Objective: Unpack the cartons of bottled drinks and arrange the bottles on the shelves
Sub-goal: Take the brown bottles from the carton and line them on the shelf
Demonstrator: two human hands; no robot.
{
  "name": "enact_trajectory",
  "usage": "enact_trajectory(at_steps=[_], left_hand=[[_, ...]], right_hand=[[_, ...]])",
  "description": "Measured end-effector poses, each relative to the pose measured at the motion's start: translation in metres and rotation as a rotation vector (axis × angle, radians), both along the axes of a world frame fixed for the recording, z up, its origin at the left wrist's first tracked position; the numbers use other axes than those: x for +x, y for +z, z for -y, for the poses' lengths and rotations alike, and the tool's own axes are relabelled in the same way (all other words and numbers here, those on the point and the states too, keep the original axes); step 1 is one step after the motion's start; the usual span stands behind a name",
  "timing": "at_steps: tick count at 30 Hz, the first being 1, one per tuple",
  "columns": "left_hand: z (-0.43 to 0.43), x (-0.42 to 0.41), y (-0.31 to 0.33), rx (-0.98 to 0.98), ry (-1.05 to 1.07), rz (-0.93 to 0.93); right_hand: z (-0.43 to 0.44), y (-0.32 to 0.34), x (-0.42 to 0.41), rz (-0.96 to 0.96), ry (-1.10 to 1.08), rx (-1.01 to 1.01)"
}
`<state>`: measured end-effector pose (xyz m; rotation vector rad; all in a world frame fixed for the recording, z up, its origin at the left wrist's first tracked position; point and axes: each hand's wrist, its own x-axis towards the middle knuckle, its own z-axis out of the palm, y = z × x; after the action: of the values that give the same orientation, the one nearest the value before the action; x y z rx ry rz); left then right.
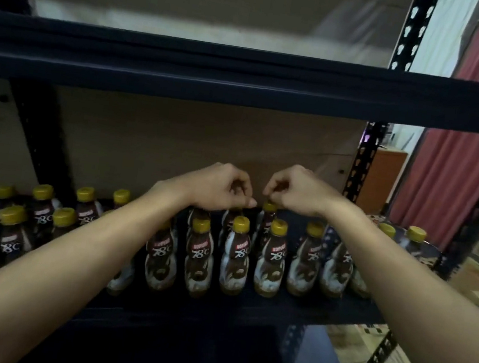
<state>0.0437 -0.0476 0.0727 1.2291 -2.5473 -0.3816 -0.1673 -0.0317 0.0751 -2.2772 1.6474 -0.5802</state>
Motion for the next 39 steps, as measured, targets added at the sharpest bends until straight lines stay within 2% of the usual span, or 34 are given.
enact_trajectory(at_steps=[4,7,12,24,27,30,34,36,39], left_hand=[[-0.004,-0.012,-0.003,0.148,0.002,0.224],[-0.005,-0.015,-0.008,0.153,0.008,0.293],[-0.007,-0.013,-0.008,0.168,0.0,0.279],[-0.016,-0.011,-0.005,0.17,0.061,0.285],[-0.028,-0.013,-0.003,0.123,0.105,0.132],[-0.044,-0.022,-0.008,-0.002,0.093,-0.105],[-0.069,-0.046,-0.029,-0.169,0.033,-0.36],[-0.085,-0.06,-0.044,-0.183,-0.009,-0.45],[-0.103,-0.08,-0.069,-0.103,-0.073,-0.566]], right_hand=[[-0.01,0.006,-0.007,-0.124,0.071,0.205],[-0.012,-0.001,-0.003,-0.215,0.065,0.243],[-0.012,-0.005,0.001,-0.226,0.044,0.164],[-0.016,-0.004,-0.004,-0.171,0.016,0.171],[-0.028,-0.003,-0.012,-0.11,-0.016,0.077],[-0.046,-0.008,-0.029,-0.062,-0.075,-0.06],[-0.078,-0.017,-0.052,-0.033,-0.1,-0.074],[-0.098,-0.023,-0.064,-0.022,-0.134,-0.069],[-0.126,-0.039,-0.08,-0.024,-0.191,-0.059]])
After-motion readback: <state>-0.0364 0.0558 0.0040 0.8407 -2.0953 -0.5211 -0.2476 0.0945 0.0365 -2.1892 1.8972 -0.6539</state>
